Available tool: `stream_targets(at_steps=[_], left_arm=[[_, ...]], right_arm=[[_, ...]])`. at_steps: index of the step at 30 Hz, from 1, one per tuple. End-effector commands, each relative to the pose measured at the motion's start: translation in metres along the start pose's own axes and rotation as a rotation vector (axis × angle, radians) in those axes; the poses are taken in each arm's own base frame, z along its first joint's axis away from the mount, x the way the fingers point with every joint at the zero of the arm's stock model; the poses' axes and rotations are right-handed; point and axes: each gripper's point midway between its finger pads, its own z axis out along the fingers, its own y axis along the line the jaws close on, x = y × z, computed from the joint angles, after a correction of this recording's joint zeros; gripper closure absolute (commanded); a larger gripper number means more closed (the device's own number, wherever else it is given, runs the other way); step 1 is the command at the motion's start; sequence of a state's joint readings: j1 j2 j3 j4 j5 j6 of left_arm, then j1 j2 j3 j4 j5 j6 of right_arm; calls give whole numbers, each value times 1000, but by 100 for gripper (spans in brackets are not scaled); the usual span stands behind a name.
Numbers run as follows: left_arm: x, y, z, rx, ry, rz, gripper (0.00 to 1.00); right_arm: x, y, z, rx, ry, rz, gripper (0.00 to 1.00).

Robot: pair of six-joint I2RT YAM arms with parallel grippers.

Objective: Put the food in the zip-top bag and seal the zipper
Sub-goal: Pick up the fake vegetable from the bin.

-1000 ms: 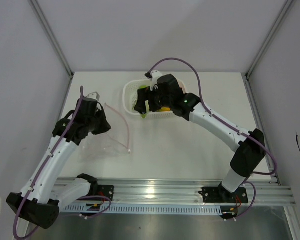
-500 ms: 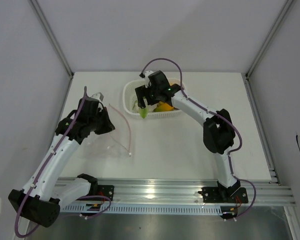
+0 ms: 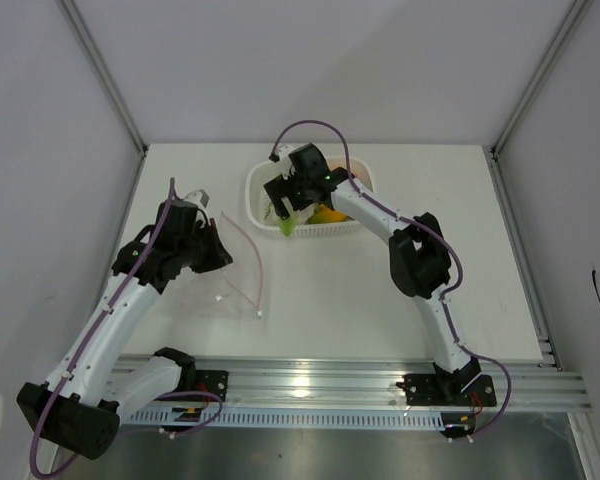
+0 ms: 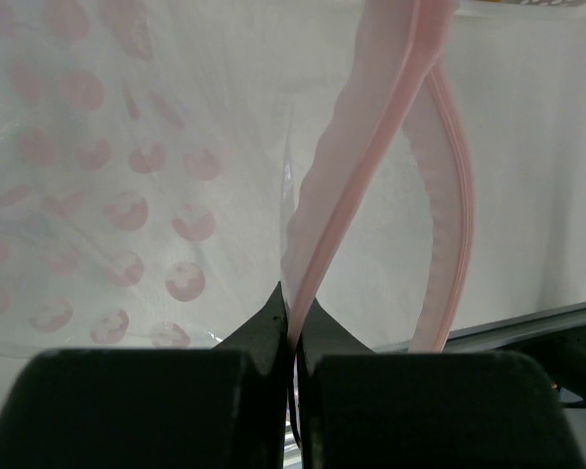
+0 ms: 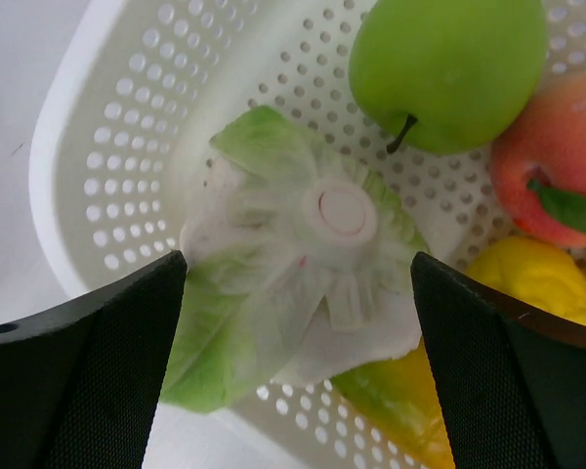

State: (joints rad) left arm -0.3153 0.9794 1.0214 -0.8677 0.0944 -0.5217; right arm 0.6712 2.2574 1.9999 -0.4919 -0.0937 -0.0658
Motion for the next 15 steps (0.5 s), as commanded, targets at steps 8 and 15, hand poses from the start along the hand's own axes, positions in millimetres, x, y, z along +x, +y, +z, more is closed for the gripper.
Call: stream_targets(at_steps=[8,15], left_arm=[[-5,-5,-5,49,-36,12,99],[-2,-5,-2,56,-20,14,99]], right_arm=[[-3,5,27,-31,30,-74,3],[19,13,25,-77,110,-69,2]])
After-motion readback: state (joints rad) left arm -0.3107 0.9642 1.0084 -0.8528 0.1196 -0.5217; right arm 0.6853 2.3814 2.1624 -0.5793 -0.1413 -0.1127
